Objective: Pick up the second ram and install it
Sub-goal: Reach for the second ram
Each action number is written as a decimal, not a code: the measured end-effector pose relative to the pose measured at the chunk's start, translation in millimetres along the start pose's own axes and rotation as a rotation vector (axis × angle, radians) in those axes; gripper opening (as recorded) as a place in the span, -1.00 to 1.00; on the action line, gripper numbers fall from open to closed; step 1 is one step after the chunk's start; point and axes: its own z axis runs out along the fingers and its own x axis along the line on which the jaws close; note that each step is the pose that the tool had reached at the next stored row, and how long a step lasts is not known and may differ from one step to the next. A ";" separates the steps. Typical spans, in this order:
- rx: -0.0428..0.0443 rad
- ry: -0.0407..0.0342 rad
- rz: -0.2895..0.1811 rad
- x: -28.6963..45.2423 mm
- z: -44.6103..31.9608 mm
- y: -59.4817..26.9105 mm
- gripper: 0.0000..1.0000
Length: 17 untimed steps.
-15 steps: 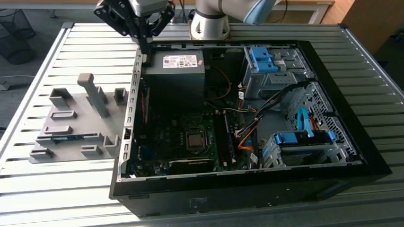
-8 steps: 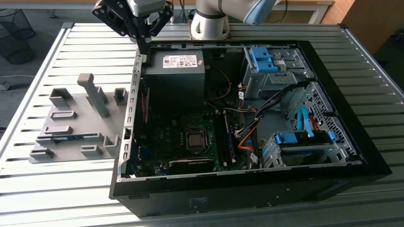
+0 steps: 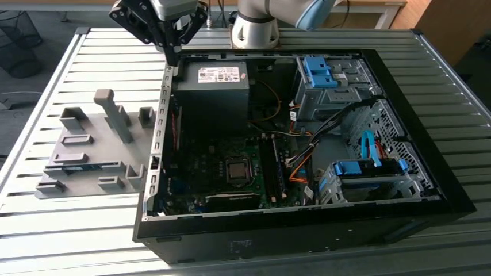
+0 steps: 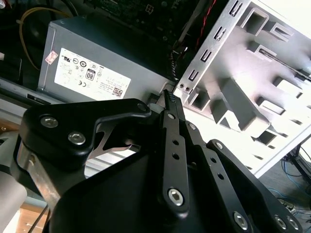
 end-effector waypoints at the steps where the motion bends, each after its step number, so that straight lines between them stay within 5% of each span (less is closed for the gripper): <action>1: 0.0000 0.0000 0.000 0.5 0.0 0.0 -0.79; 17: 0.0000 0.0000 0.000 7.4 0.3 -0.6 -0.79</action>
